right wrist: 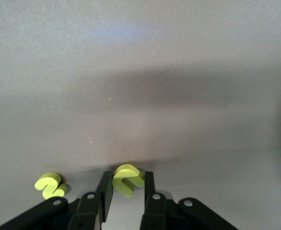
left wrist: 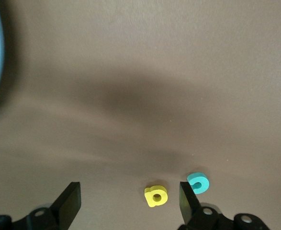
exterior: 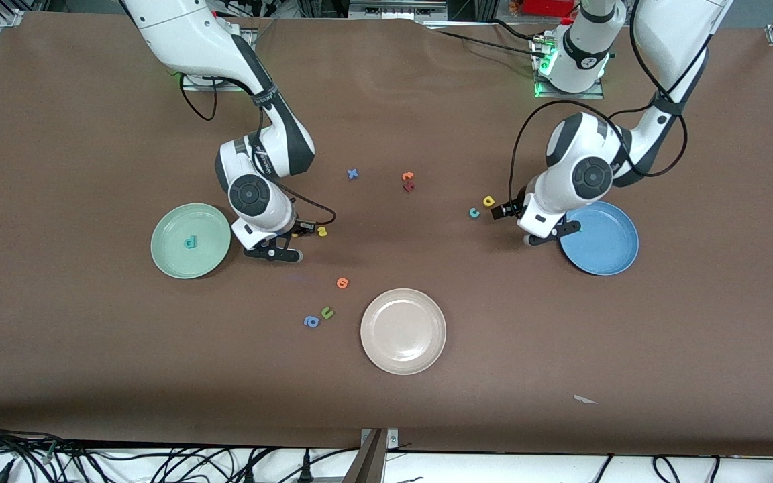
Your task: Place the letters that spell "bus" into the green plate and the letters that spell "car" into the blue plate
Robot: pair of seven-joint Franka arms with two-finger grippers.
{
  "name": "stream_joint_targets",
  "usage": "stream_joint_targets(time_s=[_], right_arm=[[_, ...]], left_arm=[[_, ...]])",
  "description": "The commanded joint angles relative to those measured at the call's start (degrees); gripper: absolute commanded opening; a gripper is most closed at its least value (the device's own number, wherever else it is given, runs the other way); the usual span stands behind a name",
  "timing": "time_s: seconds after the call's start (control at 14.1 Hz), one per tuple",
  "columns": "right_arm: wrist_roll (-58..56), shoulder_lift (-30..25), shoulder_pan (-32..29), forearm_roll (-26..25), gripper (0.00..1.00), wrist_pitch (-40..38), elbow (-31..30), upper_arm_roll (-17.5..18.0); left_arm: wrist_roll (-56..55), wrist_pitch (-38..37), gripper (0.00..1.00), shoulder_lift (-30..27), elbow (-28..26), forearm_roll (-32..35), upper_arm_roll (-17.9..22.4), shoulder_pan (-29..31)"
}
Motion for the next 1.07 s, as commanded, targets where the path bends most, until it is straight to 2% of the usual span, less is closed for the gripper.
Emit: stream_joint_targets(time_s=[0.0,0.14,0.36,0.43,0.64,0.71,0.78,0.85,1.0], right_arm=[[-6.25,-5.24,0.37,-0.07,0.16,-7.98,-0.72,-4.39],[-15.82,-6.48,0.37,-0.07,0.16,-12.49,-1.16,-9.31],[-25.94,-6.66,0.19,0.10,0.17,-12.59,-3.61,-14.50],[-28.76,-6.57,-0.16,0.28,0.17,-11.89,-5.01,-15.65],[-32.82,-6.13,-3.05,0.89,0.20,-8.30,-8.71,-15.92],[-33.53,-5.78,-3.67,0.98,0.41,-7.24,-9.07,-15.84],[-33.53,-5.52,-3.76,0.99,0.84,-7.32,-8.98,-15.84],[-32.84,-5.51,-3.76,0.99,1.00,-8.01,-8.55,-15.84],[-32.57,-6.04,-3.33,0.99,1.00,-10.99,-5.58,-15.49]], left_arm=[[-2.09,4.91,0.87,-0.75,-4.23,0.31,-1.09,-0.24],[-4.01,5.00,0.83,0.05,-4.32,0.31,-1.09,-2.52],[-6.04,5.96,0.79,1.89,-4.41,0.57,-1.00,-4.38],[-6.48,6.06,0.77,2.33,-4.32,0.83,-1.00,-4.55],[-6.66,8.42,0.75,4.35,-4.32,1.01,-0.91,-4.55],[-6.66,8.52,0.75,4.62,-4.32,1.01,-0.91,-4.55],[-6.66,8.52,0.74,4.62,-4.32,1.01,-0.91,-4.46],[-6.66,8.52,0.74,4.53,-4.24,1.01,-0.83,-4.38],[-6.58,8.43,0.71,4.45,-4.24,1.01,-0.83,-4.38]])
